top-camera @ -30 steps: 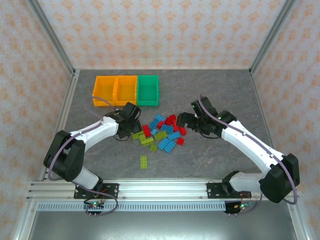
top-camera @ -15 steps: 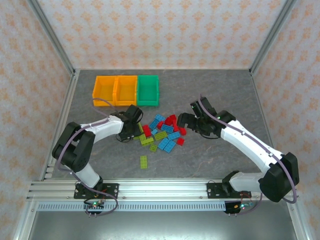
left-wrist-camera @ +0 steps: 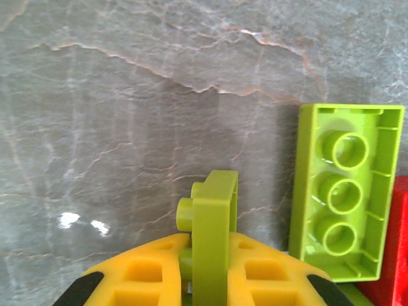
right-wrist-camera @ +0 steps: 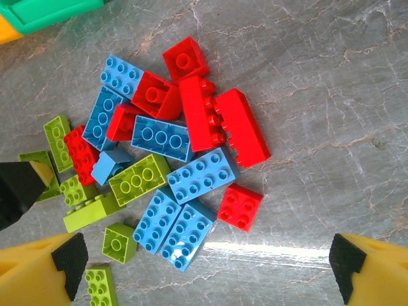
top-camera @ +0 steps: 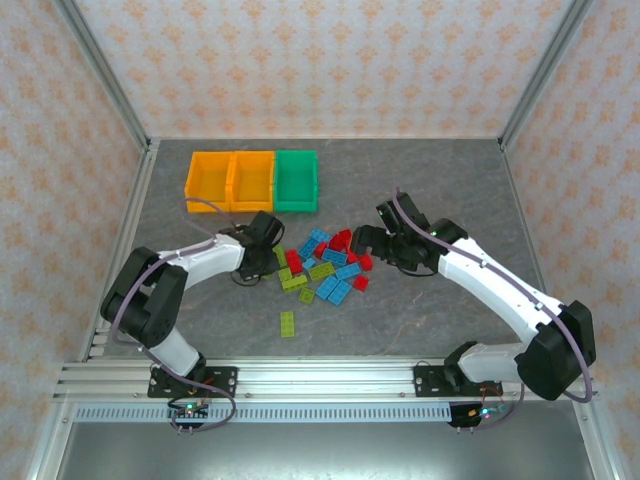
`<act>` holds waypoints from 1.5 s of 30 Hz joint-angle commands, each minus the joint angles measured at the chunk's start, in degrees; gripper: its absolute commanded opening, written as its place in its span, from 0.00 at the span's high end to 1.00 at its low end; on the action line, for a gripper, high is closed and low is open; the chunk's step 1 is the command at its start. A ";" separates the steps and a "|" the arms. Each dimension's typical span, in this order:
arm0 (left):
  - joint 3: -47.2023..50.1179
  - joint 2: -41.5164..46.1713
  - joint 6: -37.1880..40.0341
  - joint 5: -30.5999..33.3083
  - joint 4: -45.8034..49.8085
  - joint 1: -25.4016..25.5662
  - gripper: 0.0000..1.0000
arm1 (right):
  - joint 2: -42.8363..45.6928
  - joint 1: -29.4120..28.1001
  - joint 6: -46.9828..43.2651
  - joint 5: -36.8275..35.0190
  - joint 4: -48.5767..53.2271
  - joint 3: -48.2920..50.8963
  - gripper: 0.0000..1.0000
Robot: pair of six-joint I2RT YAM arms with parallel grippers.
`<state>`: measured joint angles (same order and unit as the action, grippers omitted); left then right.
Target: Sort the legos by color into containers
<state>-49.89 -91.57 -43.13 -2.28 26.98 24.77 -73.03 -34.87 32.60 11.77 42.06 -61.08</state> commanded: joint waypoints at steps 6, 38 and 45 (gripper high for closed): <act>-9.21 11.09 6.39 7.49 1.96 -12.03 0.90 | 1.35 -0.46 1.24 -2.20 0.36 -1.86 0.01; -32.08 11.26 25.35 -0.47 11.40 -5.67 0.50 | -5.40 -0.46 -3.91 -14.01 -4.01 3.07 0.01; -23.93 25.79 35.97 -5.82 21.50 4.19 0.33 | -14.38 0.01 -15.61 -4.94 -10.66 4.16 0.18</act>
<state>-76.23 -69.01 -14.44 -6.07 39.88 29.89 -85.78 -35.07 23.00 3.31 35.24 -57.65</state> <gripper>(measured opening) 0.652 0.835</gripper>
